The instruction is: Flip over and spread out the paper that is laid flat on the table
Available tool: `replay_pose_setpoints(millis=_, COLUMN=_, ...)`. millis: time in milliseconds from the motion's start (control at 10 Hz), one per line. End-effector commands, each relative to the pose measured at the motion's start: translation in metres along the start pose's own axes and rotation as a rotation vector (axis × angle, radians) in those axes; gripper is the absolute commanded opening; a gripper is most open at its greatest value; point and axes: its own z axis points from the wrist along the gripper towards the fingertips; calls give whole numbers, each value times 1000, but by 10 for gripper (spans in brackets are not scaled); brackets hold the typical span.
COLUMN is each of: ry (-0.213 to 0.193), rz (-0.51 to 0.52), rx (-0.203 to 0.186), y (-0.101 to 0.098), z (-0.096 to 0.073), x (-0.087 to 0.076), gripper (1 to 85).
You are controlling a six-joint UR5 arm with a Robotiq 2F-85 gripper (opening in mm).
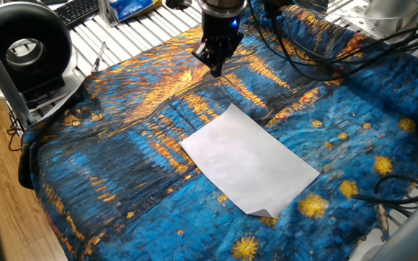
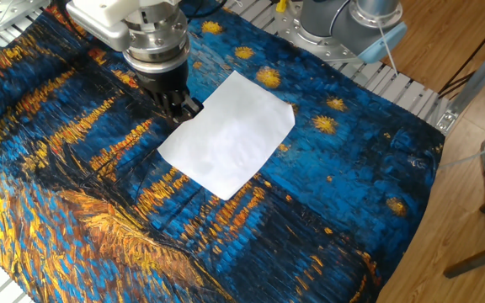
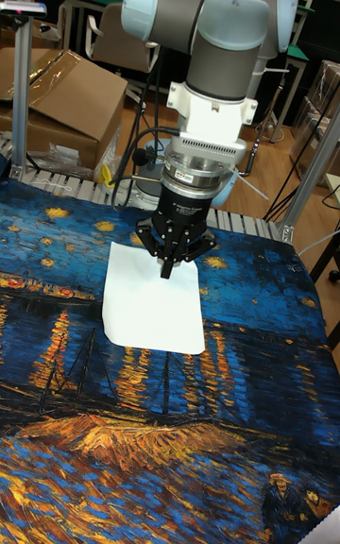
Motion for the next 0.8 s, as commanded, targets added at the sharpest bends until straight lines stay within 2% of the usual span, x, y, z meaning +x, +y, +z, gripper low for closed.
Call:
replay_pose_setpoints(millis=0, ry=5, rz=14, rx=-20, y=7, z=2, x=7, gripper=10)
replay_pose_setpoints(millis=100, ry=5, rz=16, rx=-23, y=8, z=5, x=12, gripper=10)
replay_pose_setpoints(millis=200, ry=-7, rz=36, rx=-49, y=16, z=9, x=15, gripper=10)
replay_pose_setpoints(millis=300, ry=-9, rz=53, rx=-59, y=22, z=11, x=21, gripper=10)
replay_pose_setpoints(millis=400, ry=-11, rz=61, rx=-39, y=21, z=14, x=26, gripper=10)
replay_pose_setpoints(millis=500, ry=-7, rz=70, rx=-36, y=22, z=14, x=32, gripper=10)
replay_pose_setpoints(millis=600, ry=-19, rz=70, rx=-41, y=22, z=17, x=36, gripper=10)
replay_pose_setpoints(millis=700, ry=-13, rz=75, rx=-56, y=25, z=17, x=43, gripper=10)
